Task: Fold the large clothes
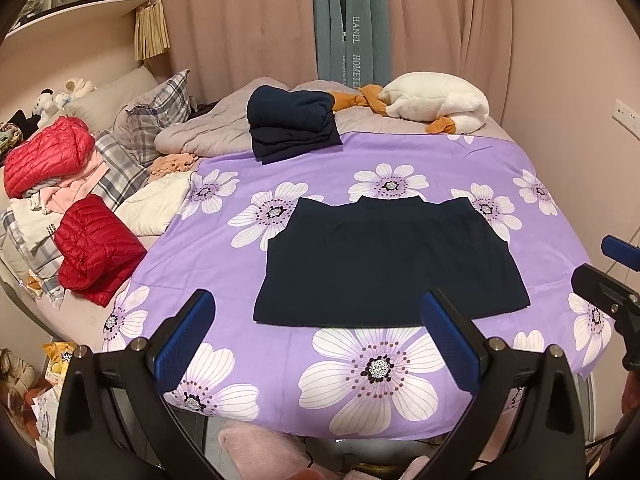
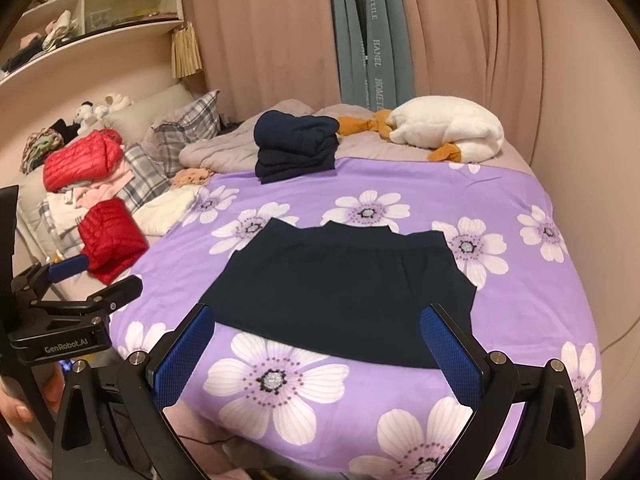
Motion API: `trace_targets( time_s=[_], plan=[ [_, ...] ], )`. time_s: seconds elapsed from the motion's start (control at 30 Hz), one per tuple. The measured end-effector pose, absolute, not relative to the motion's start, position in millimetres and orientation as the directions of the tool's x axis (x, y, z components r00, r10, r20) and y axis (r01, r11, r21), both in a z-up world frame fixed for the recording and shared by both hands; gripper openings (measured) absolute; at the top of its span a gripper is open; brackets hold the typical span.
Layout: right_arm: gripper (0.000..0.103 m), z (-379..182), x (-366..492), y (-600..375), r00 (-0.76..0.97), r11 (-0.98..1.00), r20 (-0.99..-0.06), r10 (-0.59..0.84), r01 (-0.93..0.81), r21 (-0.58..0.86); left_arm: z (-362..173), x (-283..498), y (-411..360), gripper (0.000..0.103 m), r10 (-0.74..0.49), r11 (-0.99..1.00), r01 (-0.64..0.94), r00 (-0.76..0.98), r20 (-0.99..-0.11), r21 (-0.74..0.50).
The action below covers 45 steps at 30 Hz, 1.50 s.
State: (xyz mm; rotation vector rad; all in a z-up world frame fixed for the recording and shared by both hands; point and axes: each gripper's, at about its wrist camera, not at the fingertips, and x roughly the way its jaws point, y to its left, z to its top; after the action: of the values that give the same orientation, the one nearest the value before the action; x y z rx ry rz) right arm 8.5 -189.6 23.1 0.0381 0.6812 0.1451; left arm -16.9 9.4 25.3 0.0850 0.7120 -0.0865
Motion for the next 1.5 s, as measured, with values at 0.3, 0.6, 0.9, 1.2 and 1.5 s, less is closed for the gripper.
trace_targets(
  time_s=[0.3,0.6,0.9,1.2,1.5],
  plan=[
    [0.102,21.2,11.1,-191.8,0.761,0.988,-0.63,0.152,-0.12,0.093,25.5,-17.1,6.0,0.103,-0.053,0.992,0.114,0.749,-0.66,0.05],
    [0.102,18.0,12.3,-189.1,0.757,0.987,-0.633,0.159,-0.125,0.098,22.9,-14.1,2.6,0.103,-0.05,0.992,0.114,0.743,-0.667,0.052],
    [0.102,15.0,13.0,-189.6,0.754,0.987,-0.637,0.161,-0.123,0.104,22.1,-13.8,2.8,0.103,-0.051,0.992,0.115,0.742,-0.668,0.052],
    [0.102,12.0,12.9,-189.5,0.75,0.987,-0.641,0.163,-0.124,0.106,20.0,-13.2,2.3,0.103,-0.052,0.992,0.116,0.741,-0.67,0.05],
    [0.102,11.4,13.3,-188.9,0.747,0.986,-0.643,0.167,-0.124,0.113,18.3,-13.7,1.8,0.103,-0.053,0.992,0.117,0.749,-0.661,0.052]
  ],
)
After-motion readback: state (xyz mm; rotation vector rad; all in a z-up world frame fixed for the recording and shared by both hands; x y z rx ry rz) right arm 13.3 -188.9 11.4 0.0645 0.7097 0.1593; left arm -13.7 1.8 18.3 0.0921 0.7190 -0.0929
